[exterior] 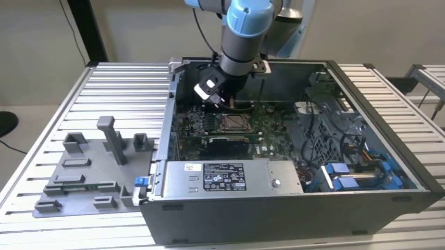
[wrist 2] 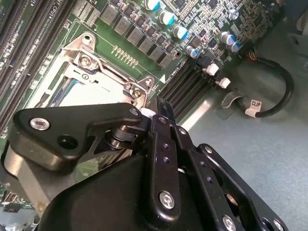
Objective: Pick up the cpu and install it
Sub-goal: 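Close the cpu cover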
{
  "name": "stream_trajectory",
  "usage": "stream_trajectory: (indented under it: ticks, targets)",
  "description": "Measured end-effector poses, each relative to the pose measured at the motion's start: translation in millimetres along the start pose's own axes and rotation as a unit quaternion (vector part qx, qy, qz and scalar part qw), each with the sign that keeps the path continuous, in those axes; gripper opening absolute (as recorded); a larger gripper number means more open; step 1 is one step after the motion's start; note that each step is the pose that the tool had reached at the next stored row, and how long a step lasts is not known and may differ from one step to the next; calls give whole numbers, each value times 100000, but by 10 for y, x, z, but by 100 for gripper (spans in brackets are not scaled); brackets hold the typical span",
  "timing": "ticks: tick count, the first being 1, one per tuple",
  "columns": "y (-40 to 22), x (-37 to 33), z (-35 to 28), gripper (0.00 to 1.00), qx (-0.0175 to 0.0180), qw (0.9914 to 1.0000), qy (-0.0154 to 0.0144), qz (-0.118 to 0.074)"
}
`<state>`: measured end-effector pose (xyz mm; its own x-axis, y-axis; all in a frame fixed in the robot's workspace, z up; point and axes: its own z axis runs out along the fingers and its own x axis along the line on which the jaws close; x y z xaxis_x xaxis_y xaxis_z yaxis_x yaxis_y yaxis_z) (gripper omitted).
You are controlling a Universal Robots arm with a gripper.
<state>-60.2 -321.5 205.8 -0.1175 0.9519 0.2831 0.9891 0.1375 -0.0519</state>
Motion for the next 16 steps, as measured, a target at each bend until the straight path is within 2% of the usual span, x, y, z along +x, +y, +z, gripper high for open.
stream_trajectory:
  ticks: [16]
  targets:
    - [63,-13,11,0,30,100000,-252,23]
